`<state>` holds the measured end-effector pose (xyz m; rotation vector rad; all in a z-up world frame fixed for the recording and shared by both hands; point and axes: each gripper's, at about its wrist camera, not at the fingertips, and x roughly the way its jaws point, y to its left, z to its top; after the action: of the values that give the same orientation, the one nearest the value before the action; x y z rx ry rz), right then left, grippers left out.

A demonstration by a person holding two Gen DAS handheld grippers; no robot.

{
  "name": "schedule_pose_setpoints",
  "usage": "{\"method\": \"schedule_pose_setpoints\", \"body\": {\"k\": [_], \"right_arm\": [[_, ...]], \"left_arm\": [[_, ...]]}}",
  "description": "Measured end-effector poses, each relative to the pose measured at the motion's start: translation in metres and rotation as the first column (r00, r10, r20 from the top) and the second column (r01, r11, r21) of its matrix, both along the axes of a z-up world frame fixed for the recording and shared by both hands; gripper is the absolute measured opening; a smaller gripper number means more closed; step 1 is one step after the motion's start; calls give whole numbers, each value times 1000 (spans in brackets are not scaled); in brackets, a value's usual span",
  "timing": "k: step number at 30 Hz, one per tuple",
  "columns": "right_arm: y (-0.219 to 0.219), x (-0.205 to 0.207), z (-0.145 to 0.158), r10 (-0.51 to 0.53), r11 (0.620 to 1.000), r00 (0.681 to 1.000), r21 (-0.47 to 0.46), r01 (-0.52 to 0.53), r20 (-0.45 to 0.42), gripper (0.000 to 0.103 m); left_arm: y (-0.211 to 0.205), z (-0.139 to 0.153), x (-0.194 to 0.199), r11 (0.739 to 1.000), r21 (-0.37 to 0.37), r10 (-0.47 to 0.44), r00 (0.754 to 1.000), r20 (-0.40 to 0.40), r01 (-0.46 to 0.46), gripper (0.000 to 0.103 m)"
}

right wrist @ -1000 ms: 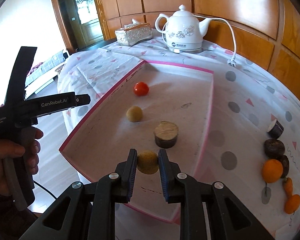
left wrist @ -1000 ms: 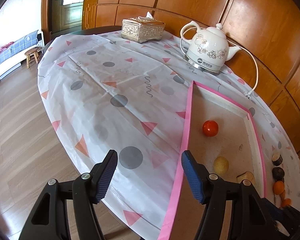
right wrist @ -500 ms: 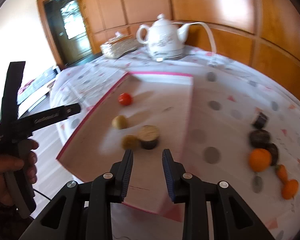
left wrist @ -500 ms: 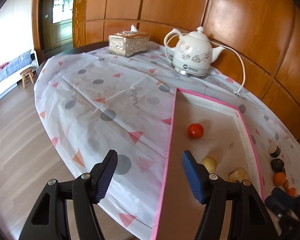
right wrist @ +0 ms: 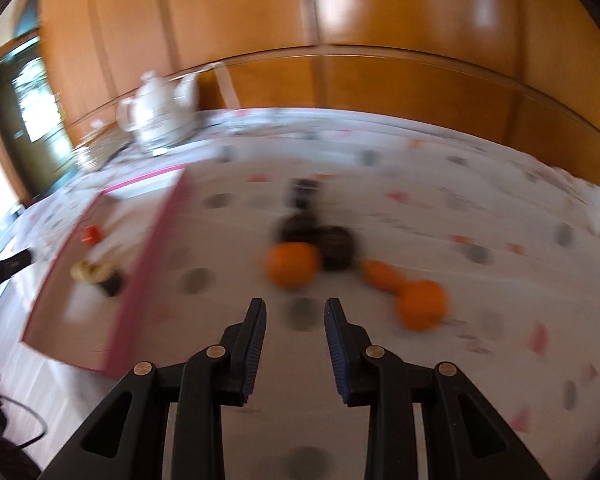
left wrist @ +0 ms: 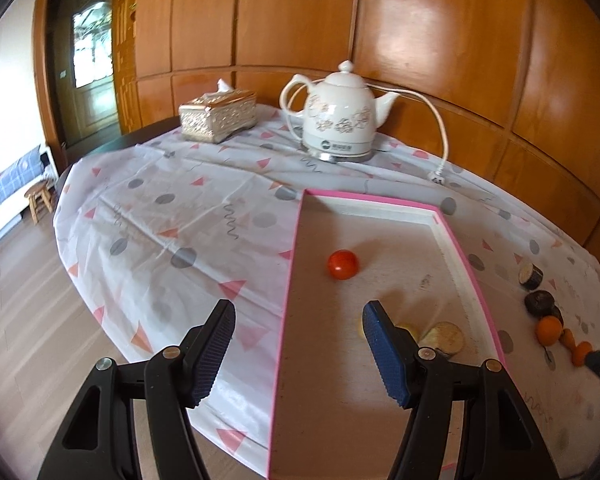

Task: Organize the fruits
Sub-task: 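Carry the yellow fruit with the right gripper into the tray and release, then move the open right gripper back toward the remaining fruits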

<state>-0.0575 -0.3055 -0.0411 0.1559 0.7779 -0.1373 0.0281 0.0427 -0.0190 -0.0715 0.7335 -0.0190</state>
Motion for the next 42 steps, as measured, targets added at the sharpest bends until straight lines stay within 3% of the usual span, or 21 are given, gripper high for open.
{"method": "schedule_pose_setpoints", "body": {"k": [5,13,29,33,38,42], "right_arm": [[-47,-19,-5,-159,987,987,-18,159,-4,30],[-103,-48,-15,-350,936,937,-35,350,-4,30],[-175,-77,-46,-628,777,778,-87,624,-27,30],[-189,-82,-56,-673,738,739,-97,667,-38,31],[-190,-83,-56,-674,737,738,-91,670,-27,33],[-191,-85,-56,-671,740,741,-77,668,-23,34]], "left_arm": [[-16,5,-5,999,26,-42,999,16,42,67],[-38,11,-10,993,74,-97,995,35,94,67],[-86,14,-13,964,154,-222,975,21,216,67],[-106,15,-14,946,163,-285,959,0,281,67],[-133,19,-11,916,149,-374,927,-22,373,61],[-161,18,-8,878,111,-462,885,-63,466,52]]}}
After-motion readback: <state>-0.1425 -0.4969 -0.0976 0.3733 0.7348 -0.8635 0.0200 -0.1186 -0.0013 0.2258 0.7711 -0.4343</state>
